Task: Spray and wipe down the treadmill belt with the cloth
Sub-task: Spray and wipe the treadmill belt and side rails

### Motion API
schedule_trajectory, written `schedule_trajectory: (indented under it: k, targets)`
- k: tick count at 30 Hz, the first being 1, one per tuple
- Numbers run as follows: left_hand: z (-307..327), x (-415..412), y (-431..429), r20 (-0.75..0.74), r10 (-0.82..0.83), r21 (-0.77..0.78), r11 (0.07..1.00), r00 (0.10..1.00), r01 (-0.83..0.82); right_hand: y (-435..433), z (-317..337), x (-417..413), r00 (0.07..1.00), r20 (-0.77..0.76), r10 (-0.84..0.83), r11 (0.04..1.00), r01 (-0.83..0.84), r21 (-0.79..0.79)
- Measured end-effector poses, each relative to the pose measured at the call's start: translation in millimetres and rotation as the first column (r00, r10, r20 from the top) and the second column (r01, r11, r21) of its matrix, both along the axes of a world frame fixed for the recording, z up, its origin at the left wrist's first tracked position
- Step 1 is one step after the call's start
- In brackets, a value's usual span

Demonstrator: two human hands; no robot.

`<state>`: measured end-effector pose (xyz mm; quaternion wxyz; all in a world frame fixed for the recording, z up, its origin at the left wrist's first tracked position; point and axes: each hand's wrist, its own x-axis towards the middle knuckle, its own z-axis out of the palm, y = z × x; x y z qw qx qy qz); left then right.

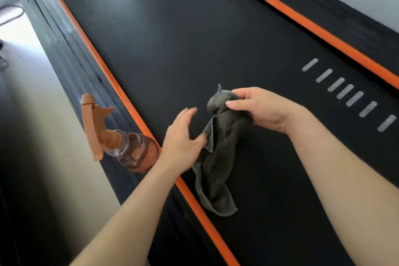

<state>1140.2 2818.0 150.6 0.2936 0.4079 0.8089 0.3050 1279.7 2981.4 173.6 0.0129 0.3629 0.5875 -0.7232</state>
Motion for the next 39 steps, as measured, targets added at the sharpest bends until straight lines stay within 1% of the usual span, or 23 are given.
schedule_trajectory:
  k: [2, 3, 4, 6, 9, 10, 12, 14, 16, 18, 19, 21, 23, 24, 25, 26, 29, 31, 32, 34, 36, 37, 39]
  targets:
    - [-0.3, 2.5, 23.8, 0.267, -0.051, -0.071, 0.995, 0.962, 0.072, -0.1, 13.9, 0.2, 0.993, -0.117, 0.028, 0.989, -0.044, -0.14]
    - [0.8, 2.8, 31.1, 0.296, -0.094, -0.107, 0.986, 0.951, 0.131, 0.3, 19.5, -1.5, 0.986, -0.165, 0.023, 0.983, -0.052, -0.175]
    - [1.3, 3.1, 37.0, 0.275, -0.117, -0.122, 0.98, 0.954, 0.156, 3.1, 25.4, -1.1, 0.978, -0.207, -0.01, 0.982, -0.029, -0.186]
    - [10.0, 0.6, 37.6, 0.244, -0.091, -0.106, 0.987, 0.966, 0.119, 8.9, 36.4, 0.5, 0.935, -0.314, -0.165, 0.973, 0.102, -0.208]
    - [25.2, -9.6, 26.0, 0.221, -0.147, -0.067, 0.984, 0.964, 0.165, 17.3, 50.3, 13.0, 0.793, -0.439, -0.422, 0.897, 0.297, -0.327]
    - [30.3, -12.4, 20.2, 0.243, -0.181, -0.066, 0.977, 0.953, 0.203, 19.4, 52.8, 18.2, 0.752, -0.472, -0.46, 0.88, 0.314, -0.358]
    - [45.3, -12.6, 9.9, 0.354, -0.195, -0.047, 0.973, 0.915, 0.226, 19.9, 56.3, 24.7, 0.724, -0.513, -0.461, 0.882, 0.313, -0.352]
    - [57.6, -11.4, 10.7, 0.434, -0.116, -0.01, 0.991, 0.894, 0.133, 23.4, 58.8, 25.0, 0.719, -0.516, -0.466, 0.885, 0.384, -0.264]
    - [69.5, -11.8, 21.8, 0.457, 0.057, 0.023, 0.997, 0.888, -0.075, 29.0, 62.1, 17.1, 0.679, -0.517, -0.522, 0.84, 0.512, -0.176]
    - [85.7, -12.5, 34.5, 0.397, 0.201, 0.148, 0.949, 0.896, -0.278, 33.9, 64.9, 11.1, 0.635, -0.552, -0.541, 0.787, 0.613, -0.066]
    - [96.1, -12.3, 38.2, 0.312, 0.231, 0.255, 0.914, 0.922, -0.315, 36.1, 66.4, 10.2, 0.62, -0.579, -0.529, 0.77, 0.638, -0.02]
    - [119.3, -8.4, 33.8, 0.051, 0.223, 0.45, 0.865, 0.973, -0.222, 35.8, 70.1, 16.2, 0.578, -0.638, -0.51, 0.753, 0.658, -0.005]
    - [130.2, -4.2, 20.1, -0.254, 0.142, 0.514, 0.858, 0.957, 0.009, 32.8, 66.8, 29.1, 0.558, -0.657, -0.507, 0.759, 0.65, -0.033]
    - [125.9, -0.8, 11.1, -0.361, 0.081, 0.485, 0.867, 0.929, 0.113, 29.9, 61.3, 38.3, 0.578, -0.641, -0.505, 0.763, 0.646, -0.019]
    - [115.4, 4.3, 1.5, -0.401, 0.006, 0.419, 0.89, 0.916, 0.178, 26.0, 51.3, 48.7, 0.614, -0.608, -0.503, 0.766, 0.643, 0.016]
    - [99.6, 10.9, -7.8, -0.376, -0.078, 0.327, 0.921, 0.923, 0.211, 20.8, 37.5, 61.0, 0.663, -0.559, -0.498, 0.768, 0.637, 0.072]
    - [40.4, 36.3, -35.1, -0.164, -0.276, -0.027, 0.961, 0.947, 0.276, -2.9, -14.7, 94.3, 0.854, -0.295, -0.429, 0.804, 0.51, 0.306]
    - [8.2, 50.2, -47.7, 0.025, -0.305, -0.223, 0.927, 0.952, 0.303, -18.1, -37.8, 112.7, 0.943, -0.041, -0.33, 0.858, 0.318, 0.404]
    - [-4.0, 54.2, -52.5, 0.129, -0.296, -0.275, 0.906, 0.946, 0.321, -23.8, -43.6, 120.5, 0.961, 0.073, -0.265, 0.882, 0.211, 0.42]
    - [-15.6, 54.5, -58.4, 0.29, -0.251, -0.296, 0.894, 0.923, 0.336, -29.4, -42.8, 129.1, 0.963, 0.201, -0.18, 0.904, 0.081, 0.42]
    - [-18.3, 47.9, -59.0, 0.366, -0.19, -0.254, 0.921, 0.911, 0.294, -27.9, -34.7, 123.2, 0.968, 0.208, -0.144, 0.907, 0.045, 0.419]
    - [-18.6, 42.7, -56.7, 0.343, -0.148, -0.221, 0.947, 0.928, 0.233, -24.8, -31.6, 113.4, 0.972, 0.191, -0.138, 0.899, 0.041, 0.437]
    - [-14.6, 34.3, -47.5, 0.133, 0.006, -0.119, 0.993, 0.991, 0.01, -13.3, -32.4, 89.0, 0.971, 0.122, -0.203, 0.838, 0.108, 0.536]
